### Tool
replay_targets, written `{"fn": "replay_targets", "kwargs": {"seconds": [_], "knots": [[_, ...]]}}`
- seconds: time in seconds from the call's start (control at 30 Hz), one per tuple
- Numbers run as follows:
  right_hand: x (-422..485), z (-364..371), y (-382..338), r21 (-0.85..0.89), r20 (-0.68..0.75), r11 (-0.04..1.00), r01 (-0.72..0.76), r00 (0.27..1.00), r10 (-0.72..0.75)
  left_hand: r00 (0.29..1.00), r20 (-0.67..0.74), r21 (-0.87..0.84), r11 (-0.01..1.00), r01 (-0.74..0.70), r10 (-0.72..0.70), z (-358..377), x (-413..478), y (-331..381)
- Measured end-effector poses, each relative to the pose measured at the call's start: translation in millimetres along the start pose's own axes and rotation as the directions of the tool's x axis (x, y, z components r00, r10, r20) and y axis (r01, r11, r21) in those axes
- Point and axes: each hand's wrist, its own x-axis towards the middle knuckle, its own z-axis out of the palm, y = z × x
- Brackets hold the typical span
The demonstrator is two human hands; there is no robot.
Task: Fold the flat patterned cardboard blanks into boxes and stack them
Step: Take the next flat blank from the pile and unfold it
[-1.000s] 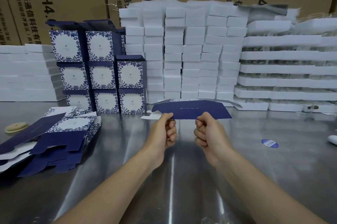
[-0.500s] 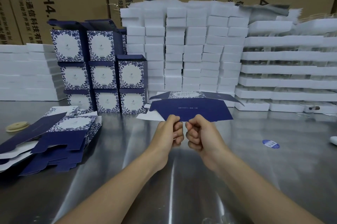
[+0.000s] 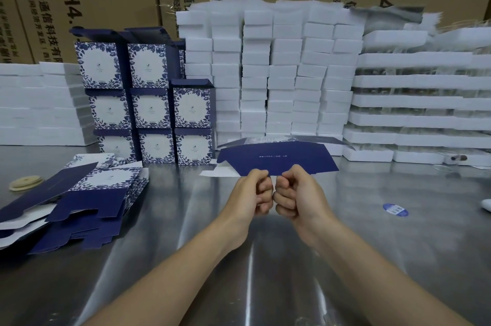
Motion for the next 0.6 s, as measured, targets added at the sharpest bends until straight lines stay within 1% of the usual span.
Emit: {"fn": "replay_targets", "kwargs": {"seconds": [0.1,0.23,0.4,0.47,0.6], "knots": [[0.6,0.6,-0.5,-0.017,-0.004,1.000,-0.020,1.000,0.020,0.999,-0.024,-0.080,0.997,0.020,-0.022,1.0,0.6,-0.9],[-0.7,1.2,-1.4,-0.042,-0.004,0.998,-0.043,0.999,0.042,0.999,-0.049,-0.060,0.998,-0.016,0.013,1.2,2.7,0.6],[-0.4,0.7,-3.1,0.013,-0.081,0.999,-0.052,0.995,0.053,0.999,-0.041,-0.037,0.999,0.010,-0.012,0.5,3.0,0.4],[0.0,0.7,-3.7,0.016,-0.084,0.998,-0.057,0.995,0.058,0.998,-0.047,-0.051,0.998,0.026,-0.029,0.8,2.5,-1.6],[0.2,1.0,-2.9,-0.008,-0.086,0.997,-0.073,0.994,0.072,0.998,-0.062,-0.079,0.997,0.009,-0.014,1.3,3.5,-1.1]]}}
